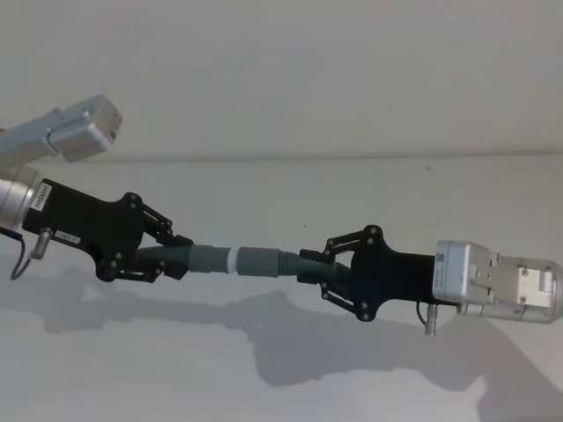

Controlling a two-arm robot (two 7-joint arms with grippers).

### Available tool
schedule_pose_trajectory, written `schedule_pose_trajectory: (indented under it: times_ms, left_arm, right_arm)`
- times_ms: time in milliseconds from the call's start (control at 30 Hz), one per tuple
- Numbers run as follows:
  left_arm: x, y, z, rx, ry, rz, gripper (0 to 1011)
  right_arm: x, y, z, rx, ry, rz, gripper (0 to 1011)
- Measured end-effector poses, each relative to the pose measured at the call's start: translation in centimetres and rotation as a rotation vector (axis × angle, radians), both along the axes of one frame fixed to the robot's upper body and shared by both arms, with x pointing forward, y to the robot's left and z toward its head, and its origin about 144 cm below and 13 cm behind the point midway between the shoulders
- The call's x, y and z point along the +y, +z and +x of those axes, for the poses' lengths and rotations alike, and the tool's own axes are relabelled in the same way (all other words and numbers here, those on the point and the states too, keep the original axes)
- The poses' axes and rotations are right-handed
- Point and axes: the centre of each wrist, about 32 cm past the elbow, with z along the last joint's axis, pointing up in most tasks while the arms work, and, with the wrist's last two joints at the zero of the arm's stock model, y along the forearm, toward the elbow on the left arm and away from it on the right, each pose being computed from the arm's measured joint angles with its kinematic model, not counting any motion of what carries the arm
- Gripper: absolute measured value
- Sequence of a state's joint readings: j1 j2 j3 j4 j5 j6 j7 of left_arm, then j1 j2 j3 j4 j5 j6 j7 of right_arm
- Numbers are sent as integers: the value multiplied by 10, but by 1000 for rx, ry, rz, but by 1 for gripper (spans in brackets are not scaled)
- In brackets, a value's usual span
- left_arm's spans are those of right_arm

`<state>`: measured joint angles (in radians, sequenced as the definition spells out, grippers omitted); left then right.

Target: Use both hands to pick up one end of the pipe from the table, align the ends, and insert them.

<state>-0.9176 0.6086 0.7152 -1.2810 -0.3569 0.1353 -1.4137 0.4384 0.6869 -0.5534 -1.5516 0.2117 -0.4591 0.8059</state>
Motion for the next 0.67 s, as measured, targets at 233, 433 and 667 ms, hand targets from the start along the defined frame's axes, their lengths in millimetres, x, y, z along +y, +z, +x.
schedule_pose_trajectory:
  times_ms: [233,433,667]
  left_arm:
    - [0,0,0,0,0,0,300]
    - [0,0,0,0,0,0,300]
    - [0,0,0,0,-1,0,300]
  right_arm:
    - [2,0,-1,3,-3,5,192]
    - [3,0,-1,3,-4,9,192]
    - [3,-1,-2,3,-3,10,192]
